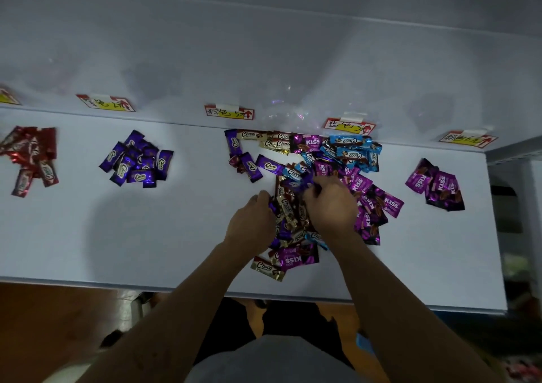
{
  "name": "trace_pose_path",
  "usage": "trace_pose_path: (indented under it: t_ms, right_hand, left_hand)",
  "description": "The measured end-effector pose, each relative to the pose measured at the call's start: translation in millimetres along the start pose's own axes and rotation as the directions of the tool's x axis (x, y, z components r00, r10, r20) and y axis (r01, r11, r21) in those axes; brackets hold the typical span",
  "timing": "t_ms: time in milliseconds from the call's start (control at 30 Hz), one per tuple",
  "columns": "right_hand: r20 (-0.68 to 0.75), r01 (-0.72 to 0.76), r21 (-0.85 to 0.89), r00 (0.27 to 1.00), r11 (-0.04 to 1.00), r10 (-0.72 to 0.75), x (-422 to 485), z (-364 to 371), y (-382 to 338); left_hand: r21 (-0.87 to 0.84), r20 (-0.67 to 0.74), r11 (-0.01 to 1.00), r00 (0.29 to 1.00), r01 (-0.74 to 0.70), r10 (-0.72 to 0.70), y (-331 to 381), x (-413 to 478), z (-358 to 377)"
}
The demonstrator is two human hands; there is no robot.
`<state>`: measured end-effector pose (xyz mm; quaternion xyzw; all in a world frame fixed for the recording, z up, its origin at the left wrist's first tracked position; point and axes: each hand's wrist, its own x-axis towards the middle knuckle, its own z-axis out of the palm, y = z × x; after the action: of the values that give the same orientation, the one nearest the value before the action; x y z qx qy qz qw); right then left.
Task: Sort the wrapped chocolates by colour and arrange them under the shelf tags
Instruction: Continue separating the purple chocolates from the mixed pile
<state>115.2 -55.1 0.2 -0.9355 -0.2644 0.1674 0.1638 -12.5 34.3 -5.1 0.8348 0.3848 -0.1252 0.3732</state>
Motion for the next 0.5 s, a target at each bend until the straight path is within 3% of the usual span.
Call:
trace_pose_path:
  t_ms: [100, 233, 367, 500]
  right_hand:
    - [-0.002, -0.01, 0.015, 1.0, 1.0, 0.01, 8.5, -10.0, -3.5]
    - [0.098, 0.029, -0.054, 0.995, 0.998, -0.024, 21.1, -5.0, -8.7]
    - [0.146, 0.073, -0.14, 0.988, 0.987, -0.052, 30.7, 2.0, -10.1]
    - [0.157, 0.109, -0.219, 0.985, 0.97, -0.075, 29.3, 5.5, -8.3]
  left_hand:
    - [-0.015, 0.048, 1.0, 0.999, 0.012, -0.011, 1.5, -13.0, 17.3]
    - [0.022, 0.104, 0.998, 0.993, 0.059, -0.061, -0.3, -18.2, 33.1]
    - [-0.012, 0.068, 0.996, 0.994, 0.089, -0.088, -1.2, -16.7, 36.0]
    - [0.085, -0.004, 0.994, 0.997, 0.075, -0.075, -5.6, -24.1, 36.2]
